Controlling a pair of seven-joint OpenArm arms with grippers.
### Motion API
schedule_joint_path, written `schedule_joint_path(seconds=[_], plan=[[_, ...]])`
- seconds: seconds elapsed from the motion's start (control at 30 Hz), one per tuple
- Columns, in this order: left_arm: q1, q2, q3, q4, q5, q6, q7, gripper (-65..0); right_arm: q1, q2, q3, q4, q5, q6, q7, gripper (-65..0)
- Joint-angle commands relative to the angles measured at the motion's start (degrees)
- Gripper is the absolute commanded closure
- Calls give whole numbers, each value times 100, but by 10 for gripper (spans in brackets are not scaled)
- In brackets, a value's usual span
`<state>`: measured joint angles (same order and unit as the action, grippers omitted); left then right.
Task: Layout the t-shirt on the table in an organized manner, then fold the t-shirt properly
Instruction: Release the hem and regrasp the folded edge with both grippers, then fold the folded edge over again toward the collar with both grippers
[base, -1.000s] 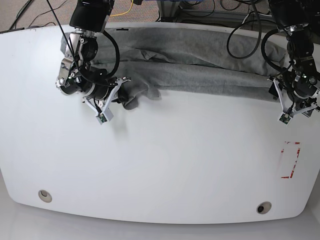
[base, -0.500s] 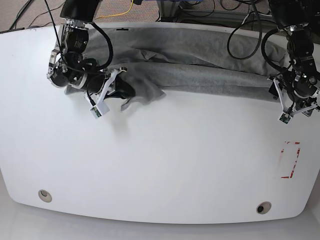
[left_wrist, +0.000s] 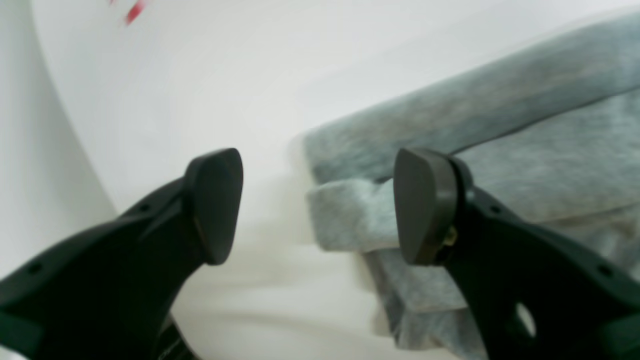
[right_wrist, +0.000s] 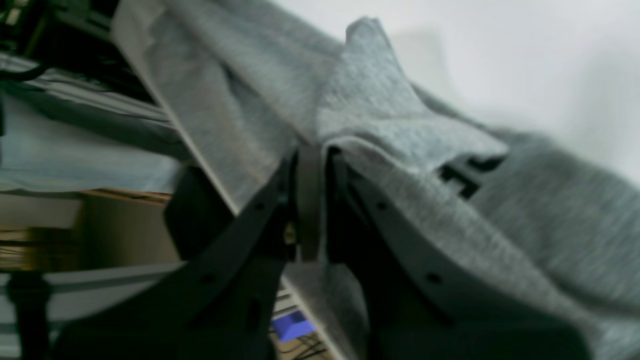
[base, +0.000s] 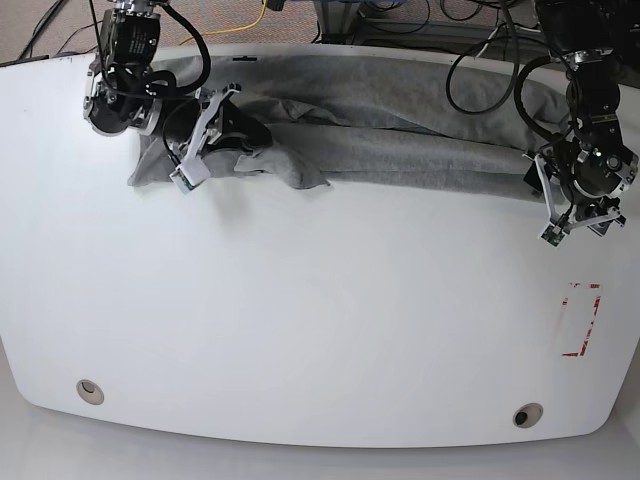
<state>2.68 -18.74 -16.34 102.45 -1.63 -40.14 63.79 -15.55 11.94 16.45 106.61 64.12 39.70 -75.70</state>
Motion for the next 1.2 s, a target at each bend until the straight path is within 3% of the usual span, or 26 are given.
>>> schedule_joint_path(seconds=[0.0,0.37,0.8,0.87,0.97,1.17], plan=[[-70,-91,47,80,27,14,-27,-433,-76,155,21,157,388,30,76,-27],[-61,-91,293,80,27,14,-27,-433,-375,665,-515,166,933,30,76,-27],[-61,-91,284,89,27,14,-27,-433,-753,700,-656,157,898,30,76,-35],[-61,-91,284,89,27,14,-27,-433,-805,700,-656,157,889,30,76,-78],[-61,-91,284,89,27,14,-27,-433,-876,700,-638,157,889,30,76,-222],[80,-91,284,124,18,14,-27,-433,-1069,788,-497,157,925,30,76,-580]])
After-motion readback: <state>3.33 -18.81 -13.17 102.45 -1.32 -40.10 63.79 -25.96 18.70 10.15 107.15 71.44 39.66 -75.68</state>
